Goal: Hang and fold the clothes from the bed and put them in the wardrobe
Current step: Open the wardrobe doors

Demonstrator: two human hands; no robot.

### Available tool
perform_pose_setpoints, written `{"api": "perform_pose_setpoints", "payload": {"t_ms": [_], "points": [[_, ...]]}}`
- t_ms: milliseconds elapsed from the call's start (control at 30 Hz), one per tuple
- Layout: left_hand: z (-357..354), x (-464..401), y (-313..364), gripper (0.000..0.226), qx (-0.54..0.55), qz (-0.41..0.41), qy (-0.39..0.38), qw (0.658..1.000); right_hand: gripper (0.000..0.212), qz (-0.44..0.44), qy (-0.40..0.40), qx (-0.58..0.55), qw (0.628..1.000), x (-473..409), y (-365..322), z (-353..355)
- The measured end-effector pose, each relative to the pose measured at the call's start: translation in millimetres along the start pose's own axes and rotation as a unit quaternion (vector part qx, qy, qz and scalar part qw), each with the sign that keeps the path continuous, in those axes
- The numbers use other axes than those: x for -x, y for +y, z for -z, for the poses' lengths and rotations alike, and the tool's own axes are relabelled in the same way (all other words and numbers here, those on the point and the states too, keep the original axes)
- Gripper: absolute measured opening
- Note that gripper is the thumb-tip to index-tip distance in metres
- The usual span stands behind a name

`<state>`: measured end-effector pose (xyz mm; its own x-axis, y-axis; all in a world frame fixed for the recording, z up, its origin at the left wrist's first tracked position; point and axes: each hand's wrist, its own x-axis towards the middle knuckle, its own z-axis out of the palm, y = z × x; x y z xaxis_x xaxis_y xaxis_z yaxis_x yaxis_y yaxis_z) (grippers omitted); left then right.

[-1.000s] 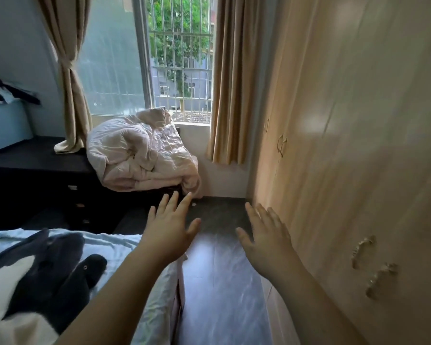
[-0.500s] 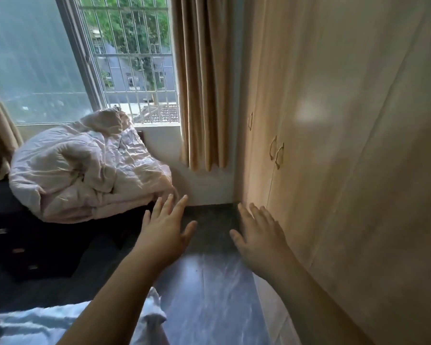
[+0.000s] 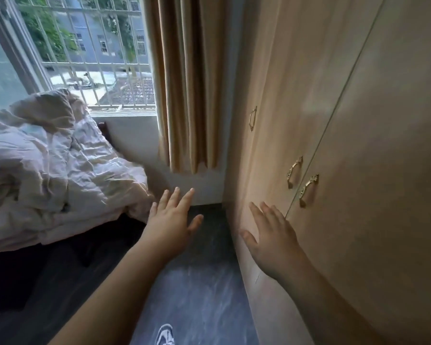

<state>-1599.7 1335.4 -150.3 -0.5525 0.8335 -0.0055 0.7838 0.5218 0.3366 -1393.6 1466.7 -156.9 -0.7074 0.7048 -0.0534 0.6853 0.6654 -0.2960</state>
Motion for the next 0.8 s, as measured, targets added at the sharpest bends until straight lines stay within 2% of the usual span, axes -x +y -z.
{"api": "perform_pose_setpoints", "payload": {"t_ms": [267, 367, 433, 533, 633, 800], "points": [[-5, -186, -42, 0.071, -0.028, -0.11, -0.048, 0.992, 0.069, -0.099, 0.022, 0.003, 0.995, -156, -17, -13], [-10, -246, -42, 0.071, -0.042, -0.161, -0.076, 0.983, 0.08, -0.139, 0.04, -0.005, 0.989, -197, -18, -20], [-18, -279, -35, 0.071, -0.038, -0.185, -0.095, 0.977, 0.085, -0.168, 0.037, -0.008, 0.985, -214, -14, -27], [-37, -315, -18, 0.071, -0.032, -0.224, -0.13, 0.965, 0.073, -0.205, 0.019, -0.02, 0.978, -228, -1, -36], [-54, -341, 3, 0.071, -0.06, -0.269, -0.154, 0.949, 0.081, -0.224, 0.031, -0.008, 0.974, -243, 14, -41], [-64, -379, 46, 0.07, -0.069, -0.326, -0.171, 0.927, 0.069, -0.249, 0.05, -0.032, 0.967, -265, 41, -37]]}}
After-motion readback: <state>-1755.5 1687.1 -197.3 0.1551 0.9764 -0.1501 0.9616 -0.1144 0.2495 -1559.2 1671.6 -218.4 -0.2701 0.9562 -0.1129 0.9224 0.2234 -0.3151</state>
